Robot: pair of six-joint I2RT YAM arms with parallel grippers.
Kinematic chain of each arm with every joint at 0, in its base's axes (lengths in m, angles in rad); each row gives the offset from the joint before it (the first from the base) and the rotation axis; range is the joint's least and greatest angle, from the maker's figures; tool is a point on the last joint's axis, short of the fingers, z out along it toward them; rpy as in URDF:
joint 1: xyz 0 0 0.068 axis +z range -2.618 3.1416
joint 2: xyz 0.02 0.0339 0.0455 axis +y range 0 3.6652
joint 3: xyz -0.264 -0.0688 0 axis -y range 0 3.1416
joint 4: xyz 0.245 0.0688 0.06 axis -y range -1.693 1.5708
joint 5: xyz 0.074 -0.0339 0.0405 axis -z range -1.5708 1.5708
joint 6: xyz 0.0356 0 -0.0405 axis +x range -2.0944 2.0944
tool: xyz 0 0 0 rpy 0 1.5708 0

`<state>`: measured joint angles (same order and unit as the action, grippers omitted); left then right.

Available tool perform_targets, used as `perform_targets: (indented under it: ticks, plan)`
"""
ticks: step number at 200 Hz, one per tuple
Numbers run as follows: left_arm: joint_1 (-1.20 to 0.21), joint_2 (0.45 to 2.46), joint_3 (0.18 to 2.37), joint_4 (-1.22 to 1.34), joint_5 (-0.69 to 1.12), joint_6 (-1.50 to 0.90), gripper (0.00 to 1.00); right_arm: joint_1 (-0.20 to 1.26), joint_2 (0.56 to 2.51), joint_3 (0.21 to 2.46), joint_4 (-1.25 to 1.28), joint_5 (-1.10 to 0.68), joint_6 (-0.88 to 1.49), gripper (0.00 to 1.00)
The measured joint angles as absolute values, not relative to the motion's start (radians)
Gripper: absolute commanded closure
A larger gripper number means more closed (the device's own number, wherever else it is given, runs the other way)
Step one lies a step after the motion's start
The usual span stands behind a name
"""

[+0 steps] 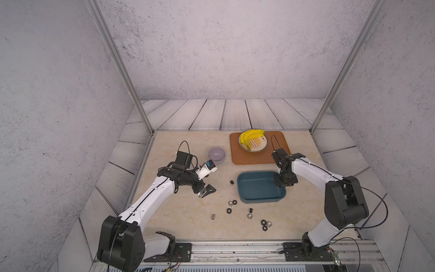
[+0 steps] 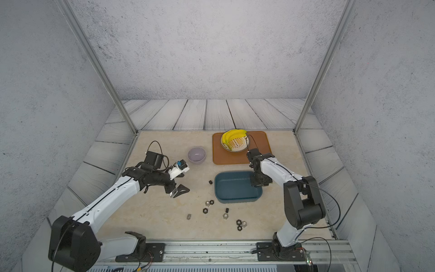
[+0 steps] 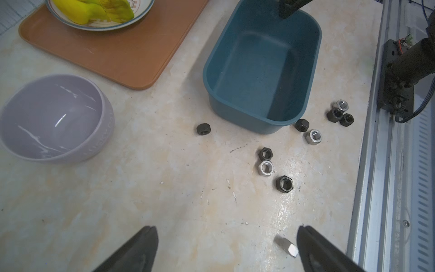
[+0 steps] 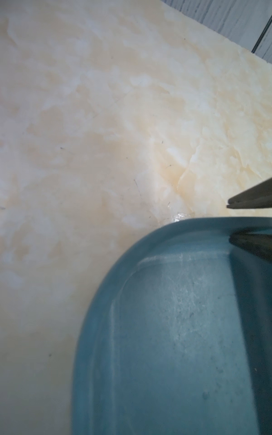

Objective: Put the nuts on the desktop into the storage box
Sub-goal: Adjust the storage box at the center of the board.

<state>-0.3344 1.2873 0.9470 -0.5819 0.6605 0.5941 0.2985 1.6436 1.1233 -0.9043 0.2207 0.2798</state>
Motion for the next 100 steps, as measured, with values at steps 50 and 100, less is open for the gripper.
perform_targets:
  ticks: [50, 100]
  plan:
    - [-0.374, 1.41, 1.04, -0.564, 0.725, 0.717, 0.02, 0.263, 1.579, 1.108, -0.913, 0.242, 0.308, 0.59]
    - [-0.484, 1.586, 1.16, -0.579, 0.66, 0.81, 0.04, 0.262, 1.417, 1.135, -0.944, 0.214, 0.324, 0.49]
